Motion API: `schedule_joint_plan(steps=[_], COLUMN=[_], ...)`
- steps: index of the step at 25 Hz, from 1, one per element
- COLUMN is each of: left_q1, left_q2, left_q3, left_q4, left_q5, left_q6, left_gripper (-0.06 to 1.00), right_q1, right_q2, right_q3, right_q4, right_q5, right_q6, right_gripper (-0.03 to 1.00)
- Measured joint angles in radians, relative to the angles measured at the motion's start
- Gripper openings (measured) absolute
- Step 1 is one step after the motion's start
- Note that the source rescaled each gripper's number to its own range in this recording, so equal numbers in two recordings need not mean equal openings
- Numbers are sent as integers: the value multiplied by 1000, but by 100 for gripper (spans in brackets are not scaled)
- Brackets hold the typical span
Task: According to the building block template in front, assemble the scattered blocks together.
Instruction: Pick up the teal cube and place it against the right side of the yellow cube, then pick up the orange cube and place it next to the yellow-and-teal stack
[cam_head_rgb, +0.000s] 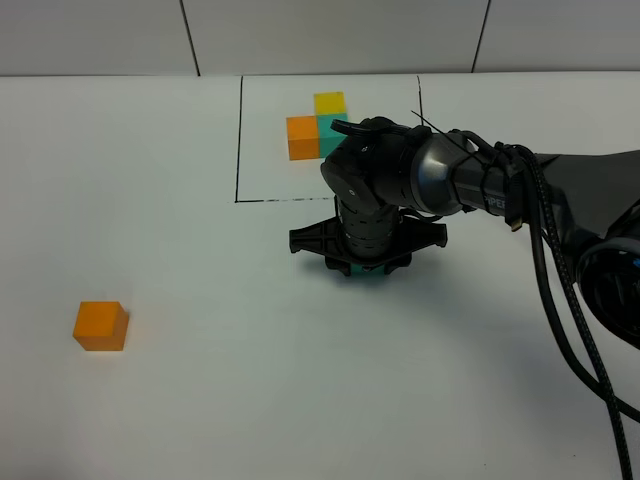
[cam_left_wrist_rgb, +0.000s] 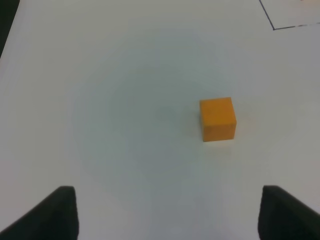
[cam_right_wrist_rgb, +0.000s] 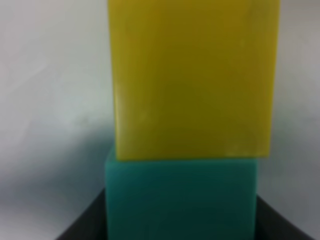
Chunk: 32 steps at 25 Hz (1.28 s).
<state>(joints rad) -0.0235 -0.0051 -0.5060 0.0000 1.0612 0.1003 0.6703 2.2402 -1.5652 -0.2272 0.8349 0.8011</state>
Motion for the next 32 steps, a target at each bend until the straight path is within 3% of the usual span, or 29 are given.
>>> schedule_joint_plan(steps=[24,26,30,32], left_q1=[0,0,0,0], left_q2=[0,0,0,0], left_q3=[0,0,0,0], left_q4=[0,0,0,0], left_q5=[0,0,0,0], left_q6=[0,0,0,0], left_gripper=[72,72,72,72], right_q1=[-2,-5,-7,-7], right_q2=[0,-2,-19,-46], right_q3=[0,0,4,5], right_q4=[26,31,43,47], right_q5=[-4,-10,-14,-8], right_q6=[-4,-12,-56,-89], right_gripper=[4,17,71,90])
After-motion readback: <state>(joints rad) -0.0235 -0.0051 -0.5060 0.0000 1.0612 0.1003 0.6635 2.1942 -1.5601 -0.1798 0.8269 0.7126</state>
